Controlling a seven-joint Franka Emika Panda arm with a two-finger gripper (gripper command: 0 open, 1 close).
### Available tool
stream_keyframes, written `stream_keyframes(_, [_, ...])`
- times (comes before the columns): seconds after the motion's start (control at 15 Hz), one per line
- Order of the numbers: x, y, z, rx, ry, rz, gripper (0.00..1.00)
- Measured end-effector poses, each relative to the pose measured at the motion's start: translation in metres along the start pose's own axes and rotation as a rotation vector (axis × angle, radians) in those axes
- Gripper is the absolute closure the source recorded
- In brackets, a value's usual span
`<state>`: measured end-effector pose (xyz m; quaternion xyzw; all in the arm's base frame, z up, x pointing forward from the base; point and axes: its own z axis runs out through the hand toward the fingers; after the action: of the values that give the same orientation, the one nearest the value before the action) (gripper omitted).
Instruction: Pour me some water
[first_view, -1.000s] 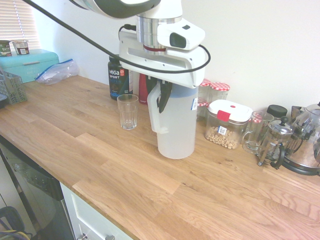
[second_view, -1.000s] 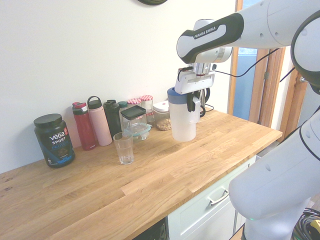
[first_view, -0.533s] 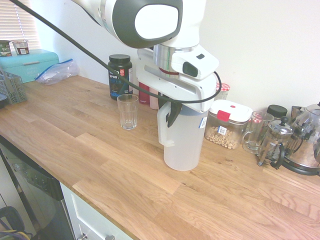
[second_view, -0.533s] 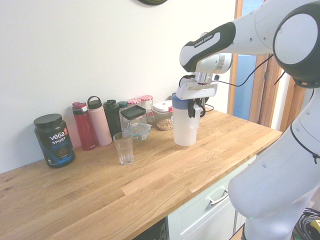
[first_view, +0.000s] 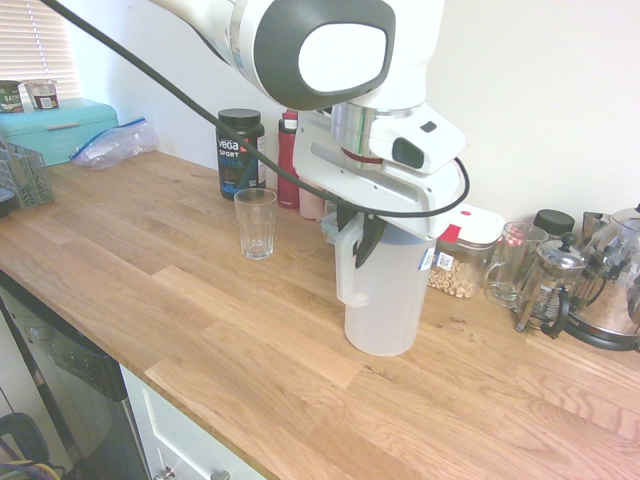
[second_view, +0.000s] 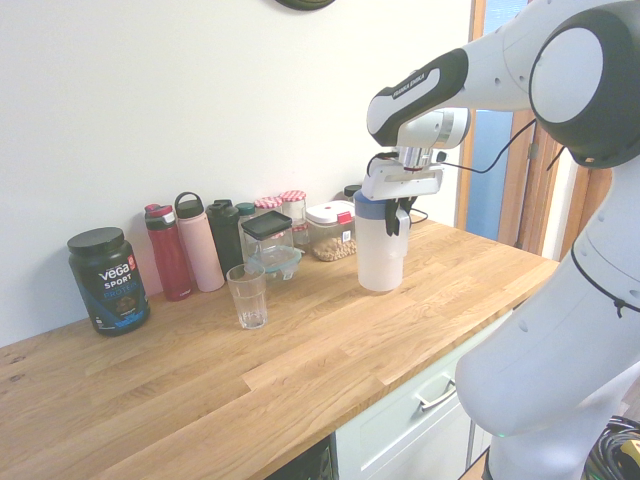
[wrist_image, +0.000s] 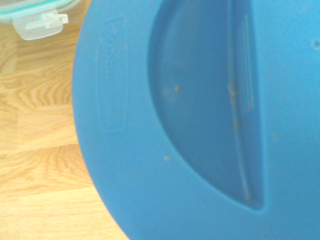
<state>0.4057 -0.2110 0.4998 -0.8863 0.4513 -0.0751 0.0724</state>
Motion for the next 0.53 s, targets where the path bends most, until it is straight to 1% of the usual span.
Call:
stream_keyframes(0.27, [0.007, 0.001, 0.006, -0.005, 0.018, -0.061, 1.0])
stream_keyframes(0.33, [0.009, 0.003, 0.007, -0.006, 0.018, -0.076, 0.0])
stream_keyframes(0.53, [0.016, 0.013, 0.011, -0.005, 0.009, -0.103, 0.0])
